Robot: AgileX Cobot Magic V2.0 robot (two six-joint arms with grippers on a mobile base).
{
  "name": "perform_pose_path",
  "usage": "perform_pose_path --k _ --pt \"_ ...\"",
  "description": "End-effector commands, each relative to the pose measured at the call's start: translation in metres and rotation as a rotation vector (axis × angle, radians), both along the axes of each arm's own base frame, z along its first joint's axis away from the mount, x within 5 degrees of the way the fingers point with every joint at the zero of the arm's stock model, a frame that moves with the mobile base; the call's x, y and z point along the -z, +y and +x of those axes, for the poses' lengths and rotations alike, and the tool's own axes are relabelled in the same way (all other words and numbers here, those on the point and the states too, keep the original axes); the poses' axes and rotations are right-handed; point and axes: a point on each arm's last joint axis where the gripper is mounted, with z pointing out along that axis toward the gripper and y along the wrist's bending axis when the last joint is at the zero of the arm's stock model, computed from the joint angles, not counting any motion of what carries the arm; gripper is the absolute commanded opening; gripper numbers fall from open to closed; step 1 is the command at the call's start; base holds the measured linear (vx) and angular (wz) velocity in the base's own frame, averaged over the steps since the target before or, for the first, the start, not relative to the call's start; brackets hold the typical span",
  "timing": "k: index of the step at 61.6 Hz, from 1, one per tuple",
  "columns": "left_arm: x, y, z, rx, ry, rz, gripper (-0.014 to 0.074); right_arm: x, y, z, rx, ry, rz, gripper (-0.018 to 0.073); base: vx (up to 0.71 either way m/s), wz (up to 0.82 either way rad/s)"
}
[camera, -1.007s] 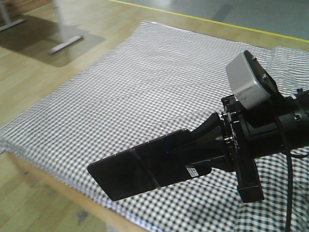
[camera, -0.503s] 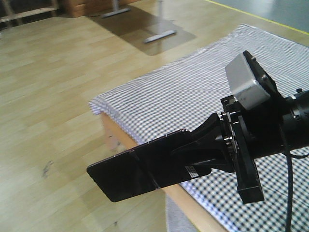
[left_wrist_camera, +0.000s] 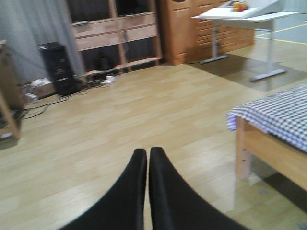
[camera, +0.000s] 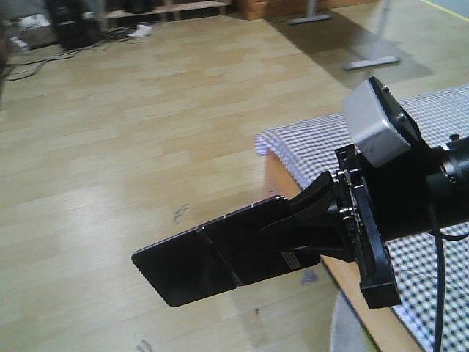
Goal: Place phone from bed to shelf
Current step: 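Hold the phone in the right gripper while the base drives to the shelf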
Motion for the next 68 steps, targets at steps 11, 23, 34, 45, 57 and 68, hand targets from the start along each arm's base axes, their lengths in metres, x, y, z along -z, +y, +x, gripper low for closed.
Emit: perform_pose_path --k 11,23,34,45,57,68 --pt "-0.0146 0.0002 -0.0008 -0.003 -0.099 -0.017 0.0001 -0.0191 0.002 -0.0111 -0.051 0.007 0.096 -0.0002 -0.17 0.66" --pt "-0.0146 0.0002 -0.0008 -0.003 -0.099 -0.017 0.0001 -0.0191 0.002 -0.0111 -0.051 0.007 0.096 -0.0002 -0.15 0.58" --pt "-0.0146 0.0002 -0.0008 -0.003 -0.099 -0.017 0.0001 -0.0191 0.002 -0.0111 -0.051 0.007 0.096 -0.0002 -0.11 0.44" --pt "-0.0146 0.0002 -0.0008 -0.003 -0.099 -0.017 0.0001 -0.0191 0.002 -0.0111 -0.051 0.007 0.096 -0.0002 -0.06 0.24" --pt "-0.0146 0.0002 -0.0008 -0.003 -0.099 -0.017 0.0001 -0.0191 0.002 -0.0111 -0.051 0.007 0.096 -0.0002 0.0 0.03" --pt "-0.0146 0.0002 -0.0008 -0.003 -0.099 -0.017 0.0001 -0.0191 0.002 -0.0111 -0.051 0.007 0.096 -0.0002 0.05 -0.03"
